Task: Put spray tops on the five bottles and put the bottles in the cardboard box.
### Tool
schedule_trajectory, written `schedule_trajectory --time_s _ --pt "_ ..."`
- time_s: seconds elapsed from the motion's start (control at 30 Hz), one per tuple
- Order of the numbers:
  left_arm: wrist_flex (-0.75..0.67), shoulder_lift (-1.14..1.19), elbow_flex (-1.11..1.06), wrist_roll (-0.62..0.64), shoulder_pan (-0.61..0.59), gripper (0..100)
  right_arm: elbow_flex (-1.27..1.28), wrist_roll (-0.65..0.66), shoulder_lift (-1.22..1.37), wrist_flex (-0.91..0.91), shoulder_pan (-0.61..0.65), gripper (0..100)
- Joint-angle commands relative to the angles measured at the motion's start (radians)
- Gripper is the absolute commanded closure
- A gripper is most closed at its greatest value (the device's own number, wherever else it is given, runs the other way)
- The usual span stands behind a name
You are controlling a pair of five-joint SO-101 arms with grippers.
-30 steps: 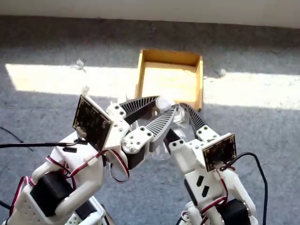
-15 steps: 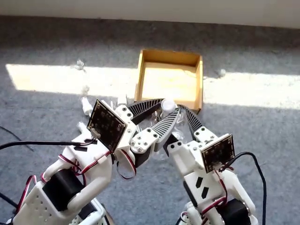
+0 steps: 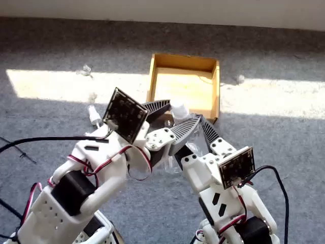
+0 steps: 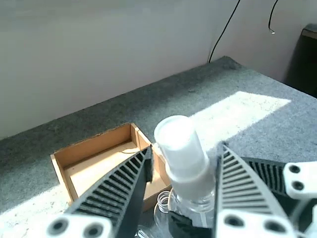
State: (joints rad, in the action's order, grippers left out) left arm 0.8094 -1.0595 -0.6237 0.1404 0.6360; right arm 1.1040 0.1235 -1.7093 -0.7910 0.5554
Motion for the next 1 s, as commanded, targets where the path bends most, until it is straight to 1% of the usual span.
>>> schedule_trajectory --time_s 0.0,0.1,0.17,0.4,0.47,0.53,0.63,0.7,0.83,0.97 --pt "0.123 -0.051 0.147 -0.005 -0.010 80 -0.016 -0.003 0.008 0.007 -0.010 99.5" --pt "0.181 -0.074 0.191 -0.005 -0.010 80 -0.016 -0.003 0.010 0.008 -0.054 99.5" --pt "0.189 -0.082 0.194 -0.005 -0.010 80 -0.016 -0.006 0.010 0.008 -0.067 99.5" --pt "0.178 -0.171 0.203 -0.006 -0.018 80 -0.016 -0.009 0.008 0.007 -0.071 99.5" --pt "0.137 -0.191 0.205 -0.041 -0.019 80 -0.015 -0.009 0.002 0.005 -0.070 99.5" --pt "0.081 -0.176 0.197 -0.083 -0.028 80 -0.016 -0.009 0.001 0.002 -0.067 99.5" --pt "0.025 -0.117 0.202 -0.064 -0.073 80 -0.015 -0.009 0.001 0.002 -0.067 99.5" --pt "-0.003 -0.059 0.200 -0.063 -0.079 80 -0.012 -0.009 0.001 0.002 -0.067 99.5" --pt "-0.011 0.035 0.200 -0.063 -0.076 80 -0.008 -0.009 0.001 0.002 -0.067 99.5" --pt "-0.008 0.053 0.191 -0.063 -0.076 80 -0.008 -0.009 0.001 0.004 -0.067 99.5"
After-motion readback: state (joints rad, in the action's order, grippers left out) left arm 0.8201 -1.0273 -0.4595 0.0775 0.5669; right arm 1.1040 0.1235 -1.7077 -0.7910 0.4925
